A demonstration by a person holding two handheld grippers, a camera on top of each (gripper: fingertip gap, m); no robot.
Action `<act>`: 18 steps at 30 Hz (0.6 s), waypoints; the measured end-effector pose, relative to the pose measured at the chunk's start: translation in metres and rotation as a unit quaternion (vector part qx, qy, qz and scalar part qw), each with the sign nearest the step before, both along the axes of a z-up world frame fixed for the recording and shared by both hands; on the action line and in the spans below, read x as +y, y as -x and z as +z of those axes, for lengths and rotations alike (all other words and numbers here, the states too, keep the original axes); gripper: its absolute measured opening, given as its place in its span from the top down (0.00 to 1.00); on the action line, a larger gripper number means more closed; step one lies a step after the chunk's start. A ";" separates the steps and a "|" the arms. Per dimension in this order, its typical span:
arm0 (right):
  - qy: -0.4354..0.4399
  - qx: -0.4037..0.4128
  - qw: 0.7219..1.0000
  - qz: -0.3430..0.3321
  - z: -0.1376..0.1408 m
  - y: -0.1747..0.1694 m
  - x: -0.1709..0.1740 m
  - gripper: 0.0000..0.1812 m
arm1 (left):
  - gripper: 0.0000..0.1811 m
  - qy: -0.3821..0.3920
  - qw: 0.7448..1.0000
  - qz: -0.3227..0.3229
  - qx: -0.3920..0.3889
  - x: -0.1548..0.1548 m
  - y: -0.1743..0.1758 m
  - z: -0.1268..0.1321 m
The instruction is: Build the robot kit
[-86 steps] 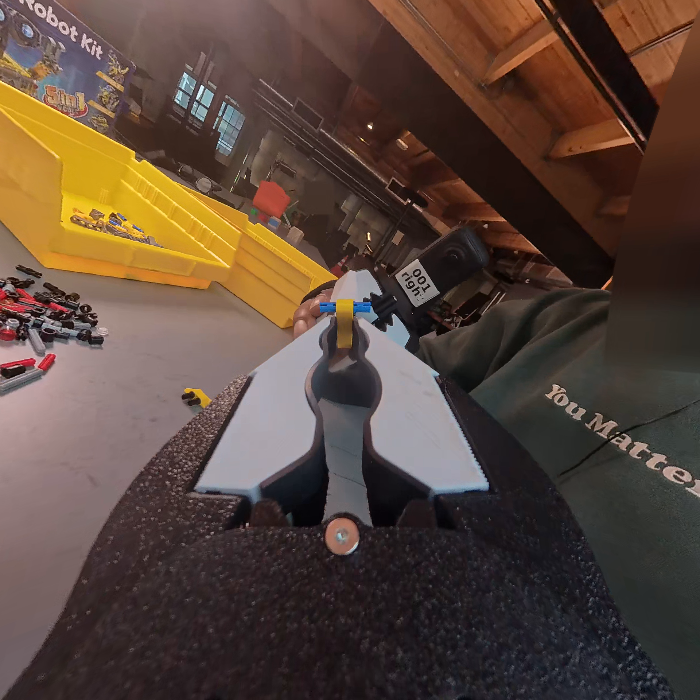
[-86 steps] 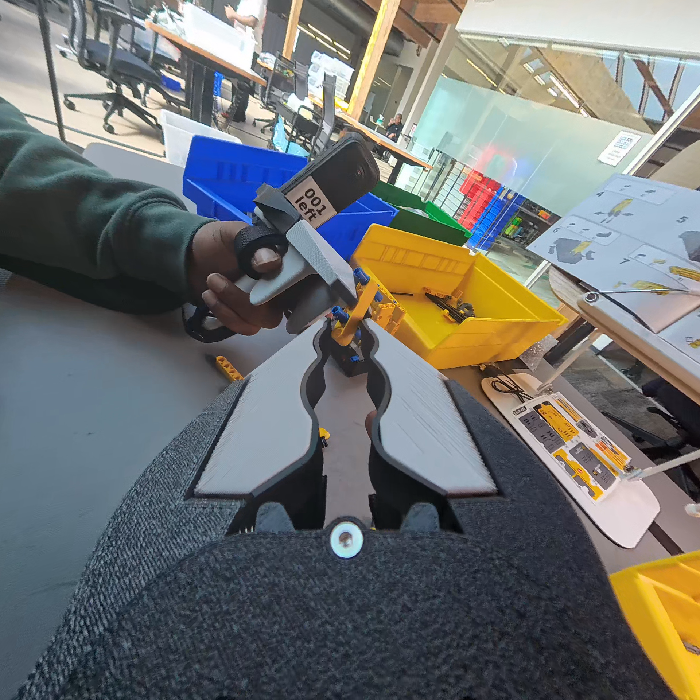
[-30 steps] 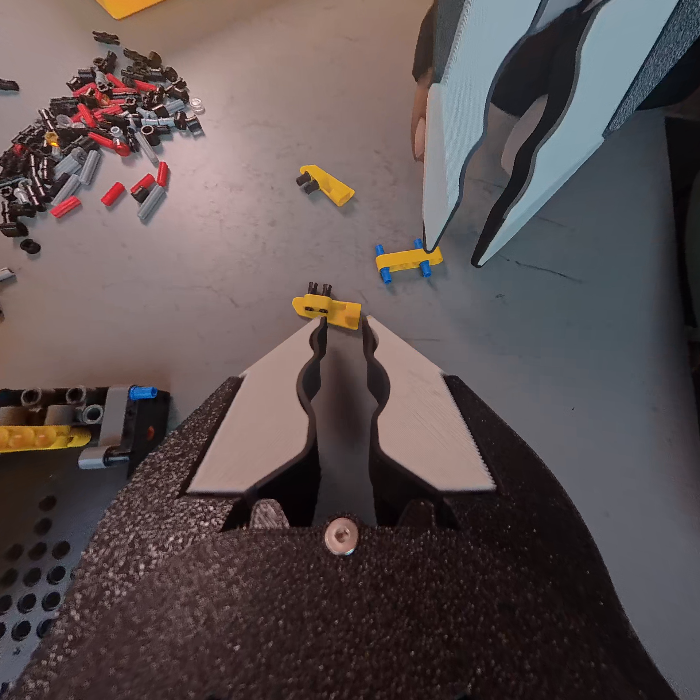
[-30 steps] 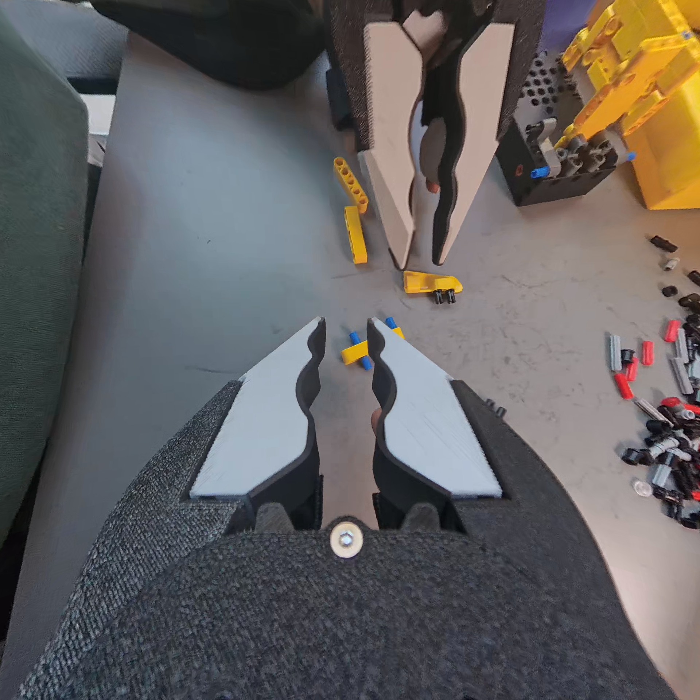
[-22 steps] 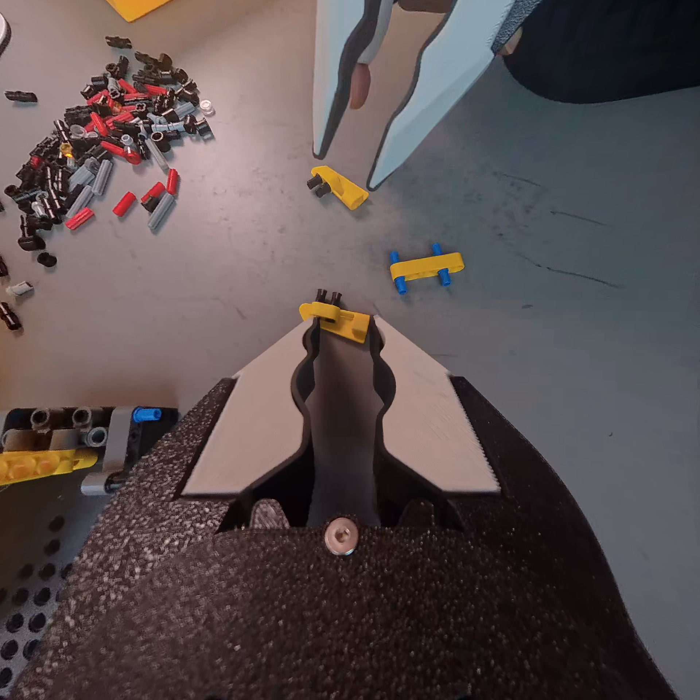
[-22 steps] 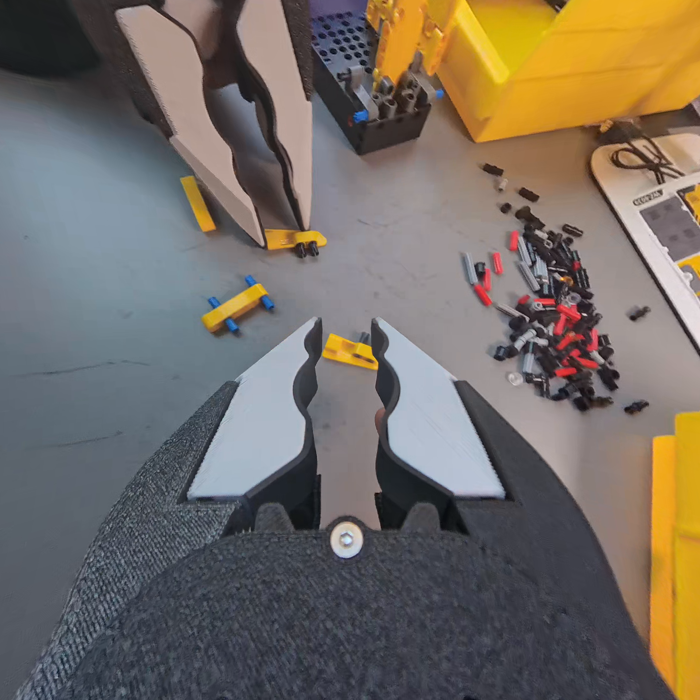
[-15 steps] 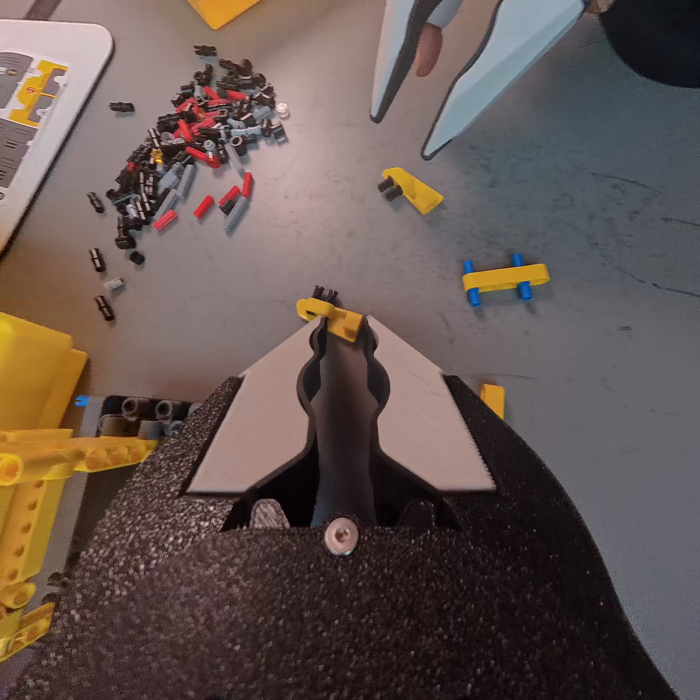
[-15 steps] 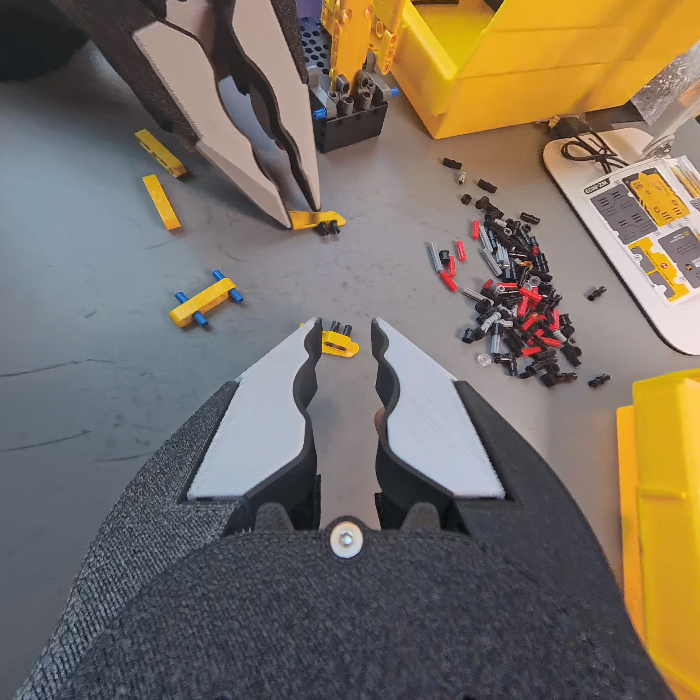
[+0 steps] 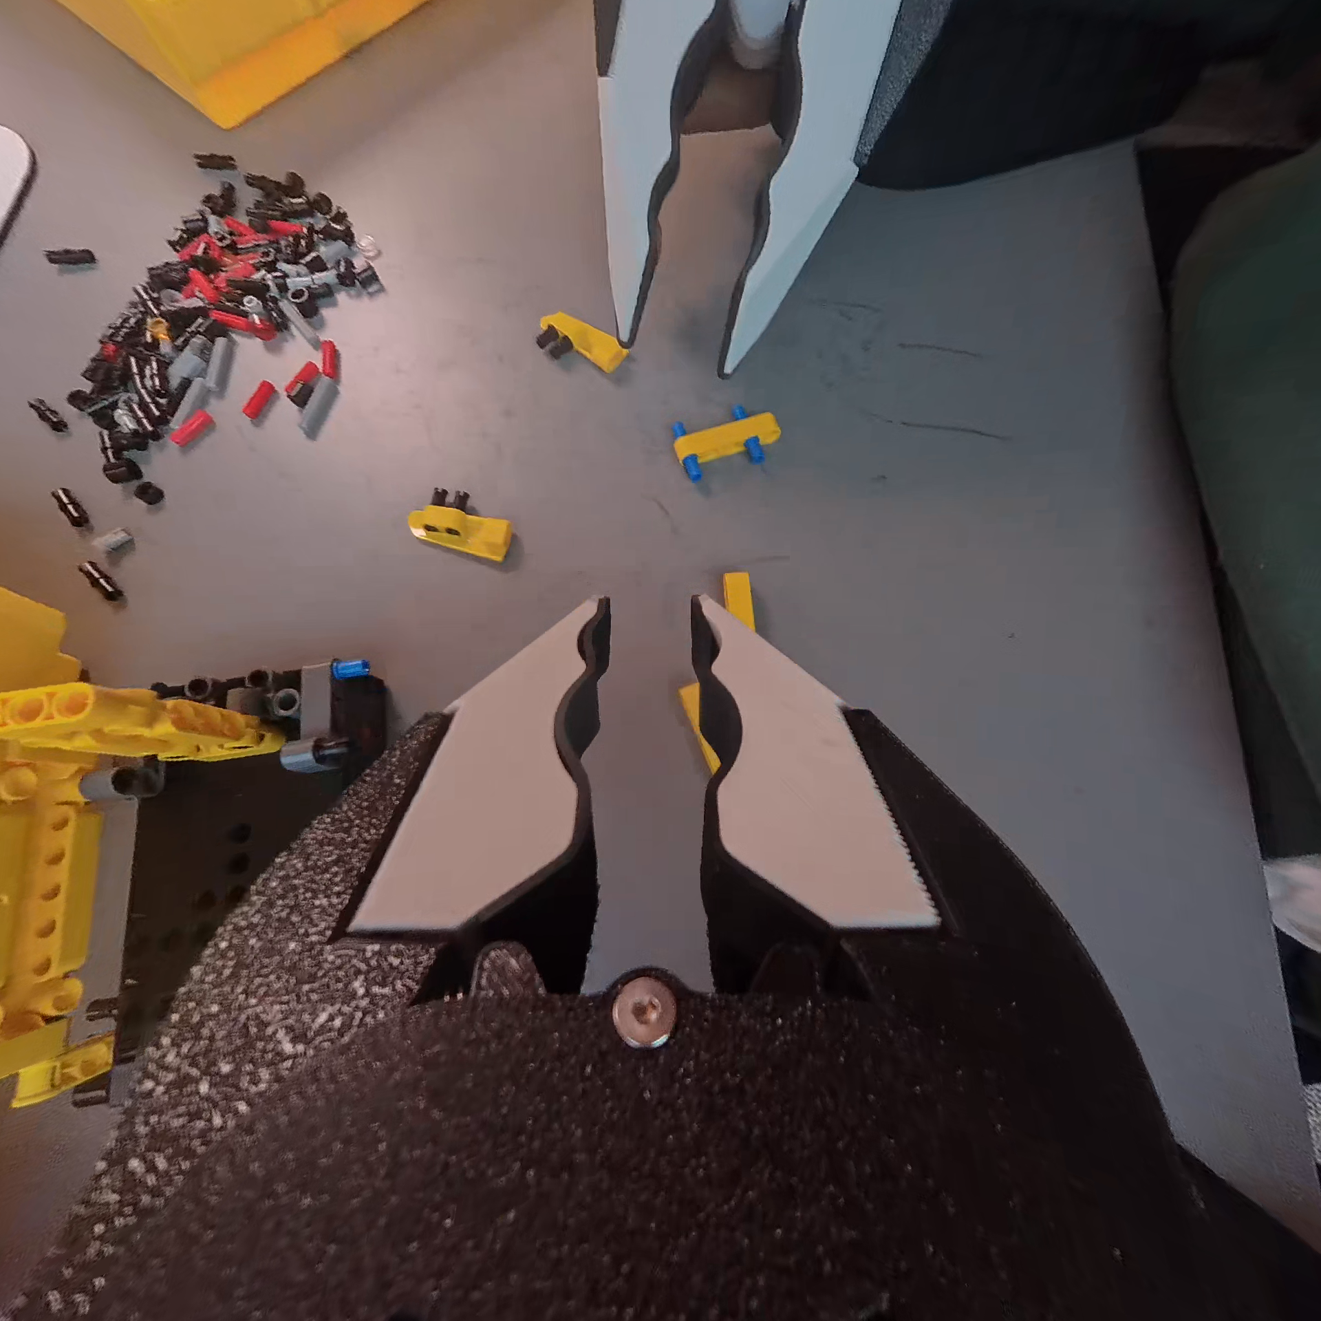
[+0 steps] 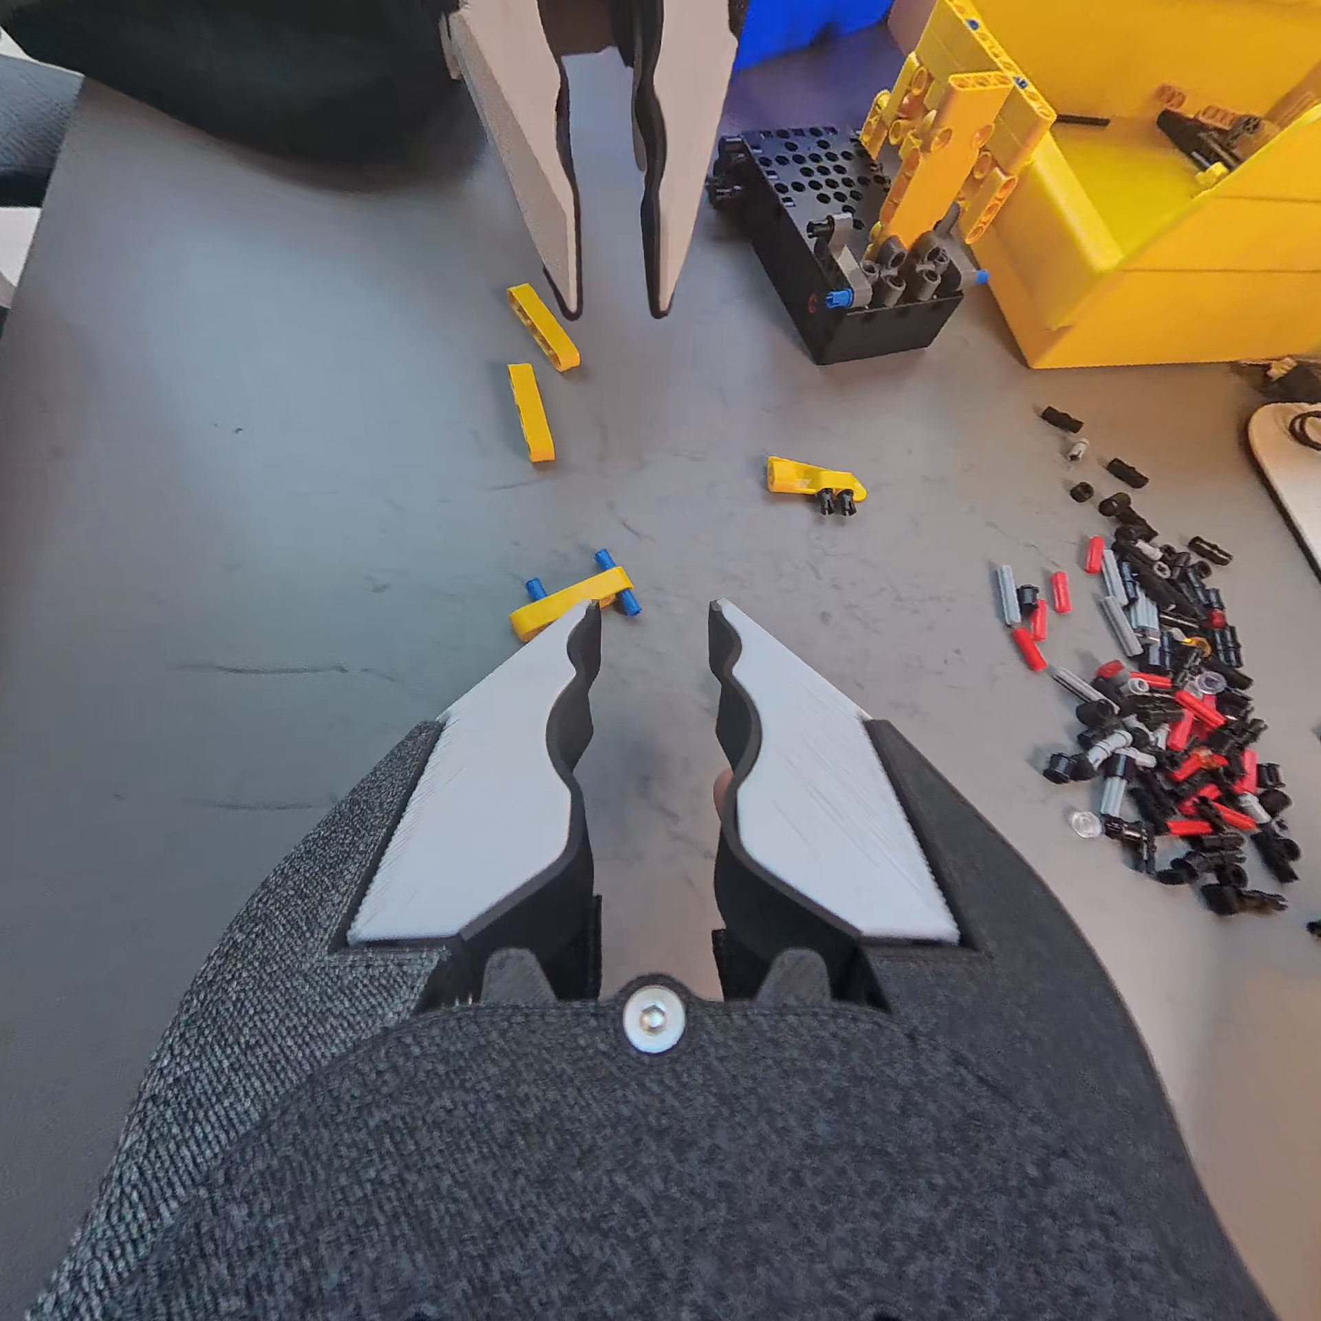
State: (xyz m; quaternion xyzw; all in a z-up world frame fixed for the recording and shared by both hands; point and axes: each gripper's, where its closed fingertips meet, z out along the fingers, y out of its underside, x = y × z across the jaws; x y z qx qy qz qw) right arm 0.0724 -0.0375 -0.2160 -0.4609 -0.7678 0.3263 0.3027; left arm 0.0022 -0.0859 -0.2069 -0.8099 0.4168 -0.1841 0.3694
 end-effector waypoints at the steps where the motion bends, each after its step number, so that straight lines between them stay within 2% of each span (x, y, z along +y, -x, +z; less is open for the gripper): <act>1: 0.001 -0.002 1.000 0.000 -0.001 0.001 -0.001 0.84 | 0.88 0.005 1.000 0.000 0.008 -0.001 0.000 -0.003; 4: 0.000 -0.002 1.000 -0.010 -0.003 0.004 0.002 0.84 | 0.89 -0.010 0.999 0.029 0.037 0.012 0.005 -0.012; 10: 0.002 0.029 0.998 -0.062 0.009 0.010 0.022 0.84 | 0.89 -0.033 0.991 0.128 0.036 0.049 0.009 -0.021; 18: 0.007 0.058 0.994 -0.094 0.019 0.012 0.035 0.86 | 0.91 -0.036 0.989 0.136 0.054 0.064 -0.004 -0.031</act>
